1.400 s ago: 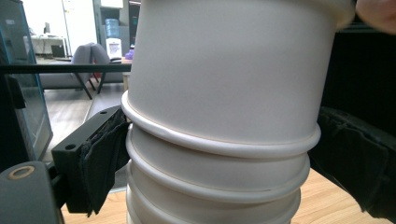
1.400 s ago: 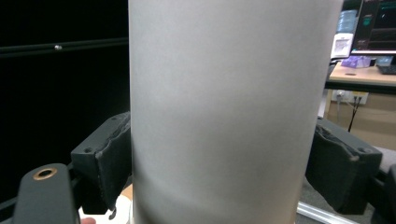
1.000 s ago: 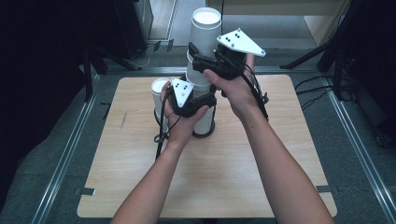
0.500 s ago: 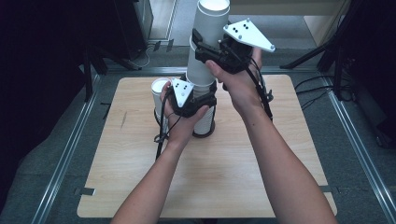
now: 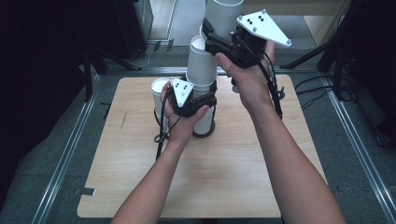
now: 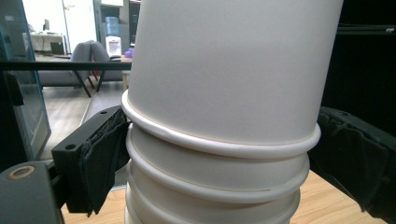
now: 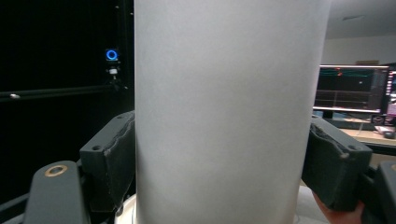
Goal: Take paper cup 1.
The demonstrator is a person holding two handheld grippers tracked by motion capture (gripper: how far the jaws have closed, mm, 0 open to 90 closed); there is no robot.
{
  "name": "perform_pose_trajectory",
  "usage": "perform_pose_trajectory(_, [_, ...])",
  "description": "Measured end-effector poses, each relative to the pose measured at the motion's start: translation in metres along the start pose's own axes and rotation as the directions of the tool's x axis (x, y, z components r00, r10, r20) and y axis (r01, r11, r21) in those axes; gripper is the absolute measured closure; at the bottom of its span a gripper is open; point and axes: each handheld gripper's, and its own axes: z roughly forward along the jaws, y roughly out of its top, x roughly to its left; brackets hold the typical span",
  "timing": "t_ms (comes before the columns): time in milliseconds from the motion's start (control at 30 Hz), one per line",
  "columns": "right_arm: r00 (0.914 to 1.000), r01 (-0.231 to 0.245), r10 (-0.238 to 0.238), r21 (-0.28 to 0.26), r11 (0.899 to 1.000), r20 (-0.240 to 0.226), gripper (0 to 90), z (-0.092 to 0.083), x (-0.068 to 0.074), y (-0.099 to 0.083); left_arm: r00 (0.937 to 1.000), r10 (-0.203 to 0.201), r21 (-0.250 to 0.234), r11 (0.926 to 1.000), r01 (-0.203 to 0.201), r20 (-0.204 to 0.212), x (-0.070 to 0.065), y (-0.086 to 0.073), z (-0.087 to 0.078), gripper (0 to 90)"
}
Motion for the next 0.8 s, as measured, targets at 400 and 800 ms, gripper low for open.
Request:
perform_pose_trajectory(400, [0.9981,0.013,-0.014,0.022,1.000,0.060,20.0,-0.011,-0.024,-0.017,1.0000,-0.009,0.015,0.9999,0.009,0.004,0.000,0.003,-0.002,4.5])
perform_pose_trajectory(800, [0.9952,0.035,-0.039,0.046,0.998,0.089,20.0,-0.027,-0.039,-0.035,0.9976,-0.014,0.009,0.9999,0.013,0.068,0.001,0.011,-0.017,0.7])
